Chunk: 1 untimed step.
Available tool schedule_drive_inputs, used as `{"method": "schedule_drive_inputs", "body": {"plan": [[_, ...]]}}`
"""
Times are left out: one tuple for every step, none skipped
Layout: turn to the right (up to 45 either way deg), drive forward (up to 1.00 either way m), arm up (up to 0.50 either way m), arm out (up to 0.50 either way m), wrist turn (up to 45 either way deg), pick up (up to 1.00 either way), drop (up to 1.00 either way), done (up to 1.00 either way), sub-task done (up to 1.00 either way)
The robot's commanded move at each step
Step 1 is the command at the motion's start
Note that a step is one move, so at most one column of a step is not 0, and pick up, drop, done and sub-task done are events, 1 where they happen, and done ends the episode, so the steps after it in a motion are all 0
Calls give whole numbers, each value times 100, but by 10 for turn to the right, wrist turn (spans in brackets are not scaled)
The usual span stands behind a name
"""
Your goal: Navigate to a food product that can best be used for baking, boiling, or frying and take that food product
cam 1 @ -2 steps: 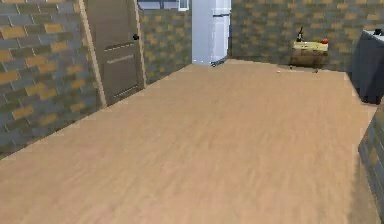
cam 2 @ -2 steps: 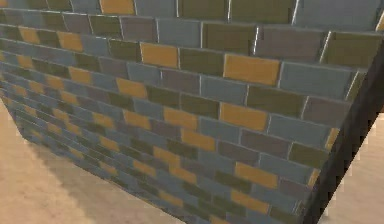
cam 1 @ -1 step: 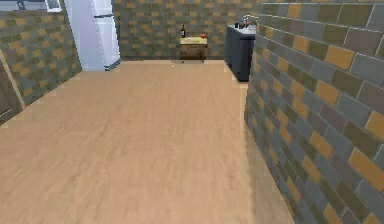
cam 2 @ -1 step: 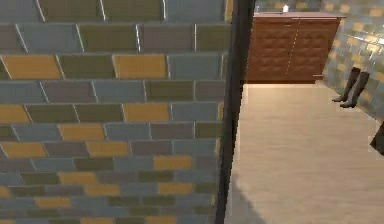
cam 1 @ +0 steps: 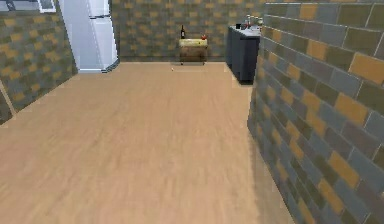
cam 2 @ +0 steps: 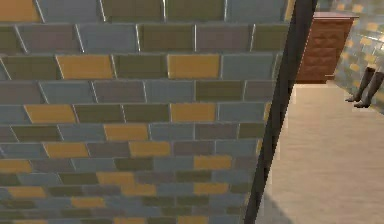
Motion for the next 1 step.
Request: {"method": "schedule_drive_inputs", "body": {"plan": [[30,0,0,0,0,0,0,0,0]]}}
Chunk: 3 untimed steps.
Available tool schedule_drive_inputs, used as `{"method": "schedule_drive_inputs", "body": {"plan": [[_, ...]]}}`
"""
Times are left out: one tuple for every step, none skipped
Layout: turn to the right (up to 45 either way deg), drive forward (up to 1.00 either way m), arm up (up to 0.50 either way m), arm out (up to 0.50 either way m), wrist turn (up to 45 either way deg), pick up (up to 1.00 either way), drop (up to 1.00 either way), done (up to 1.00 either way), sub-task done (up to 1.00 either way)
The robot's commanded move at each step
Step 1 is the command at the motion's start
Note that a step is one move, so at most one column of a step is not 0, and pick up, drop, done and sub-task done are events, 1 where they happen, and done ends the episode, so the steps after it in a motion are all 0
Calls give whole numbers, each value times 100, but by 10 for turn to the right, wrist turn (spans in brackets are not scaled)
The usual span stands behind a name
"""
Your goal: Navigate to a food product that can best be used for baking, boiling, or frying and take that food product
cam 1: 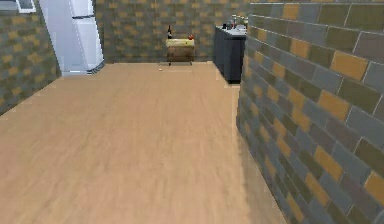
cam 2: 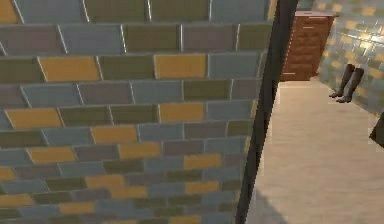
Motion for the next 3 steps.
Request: {"method": "schedule_drive_inputs", "body": {"plan": [[0,100,0,0,0,0,0,0,0],[0,100,0,0,0,0,0,0,0],[30,0,0,0,0,0,0,0,0]]}}
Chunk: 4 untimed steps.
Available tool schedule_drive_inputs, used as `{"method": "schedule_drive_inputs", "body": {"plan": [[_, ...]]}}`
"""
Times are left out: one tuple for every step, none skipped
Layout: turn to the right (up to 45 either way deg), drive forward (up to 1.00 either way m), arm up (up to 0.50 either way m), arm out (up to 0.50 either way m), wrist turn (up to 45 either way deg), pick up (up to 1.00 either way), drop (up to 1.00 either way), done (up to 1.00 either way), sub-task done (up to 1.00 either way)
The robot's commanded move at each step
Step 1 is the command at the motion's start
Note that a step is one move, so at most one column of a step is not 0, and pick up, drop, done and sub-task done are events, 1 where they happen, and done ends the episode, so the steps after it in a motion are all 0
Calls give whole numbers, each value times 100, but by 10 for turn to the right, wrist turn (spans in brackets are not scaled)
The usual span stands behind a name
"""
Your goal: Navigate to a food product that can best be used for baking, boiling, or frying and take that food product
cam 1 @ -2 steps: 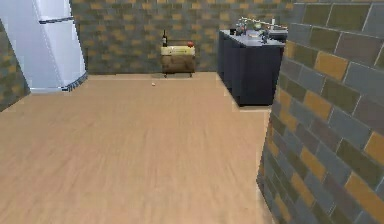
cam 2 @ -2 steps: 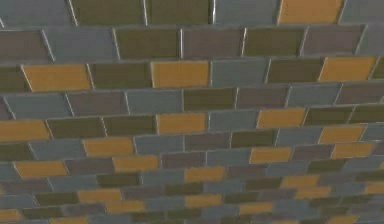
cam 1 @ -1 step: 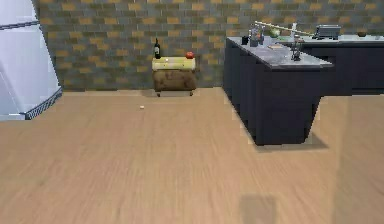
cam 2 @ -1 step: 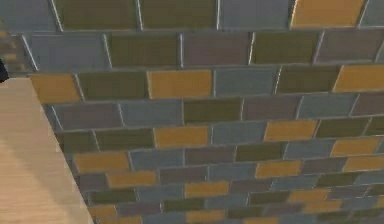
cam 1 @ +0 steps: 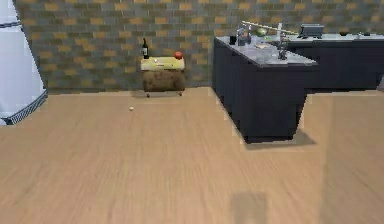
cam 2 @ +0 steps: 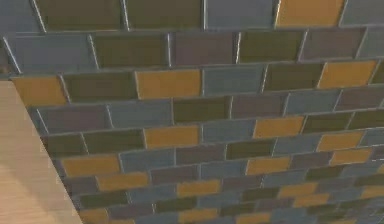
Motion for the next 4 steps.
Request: {"method": "schedule_drive_inputs", "body": {"plan": [[0,50,0,0,0,0,0,0,0],[360,0,0,0,0,0,0,0,0],[0,50,0,0,0,0,0,0,0],[270,0,0,0,0,0,0,0,0]]}}
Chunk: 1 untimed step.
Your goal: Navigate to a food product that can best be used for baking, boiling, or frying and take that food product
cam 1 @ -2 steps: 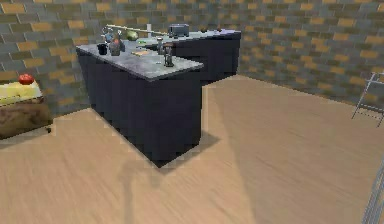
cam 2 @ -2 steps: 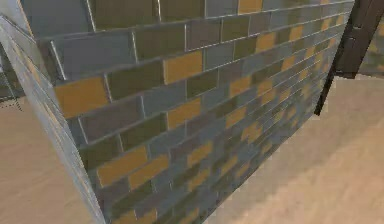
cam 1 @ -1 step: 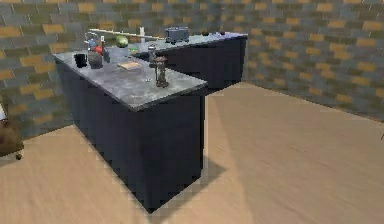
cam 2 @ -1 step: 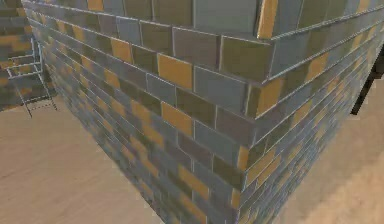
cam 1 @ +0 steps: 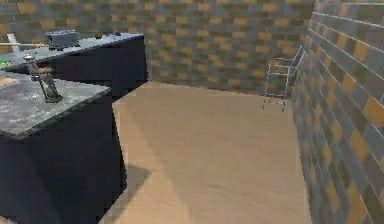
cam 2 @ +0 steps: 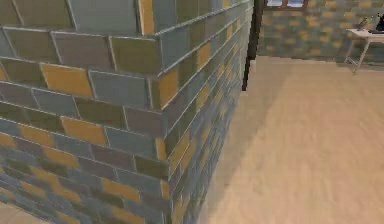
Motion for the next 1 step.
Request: {"method": "schedule_drive_inputs", "body": {"plan": [[0,100,0,0,0,0,0,0,0]]}}
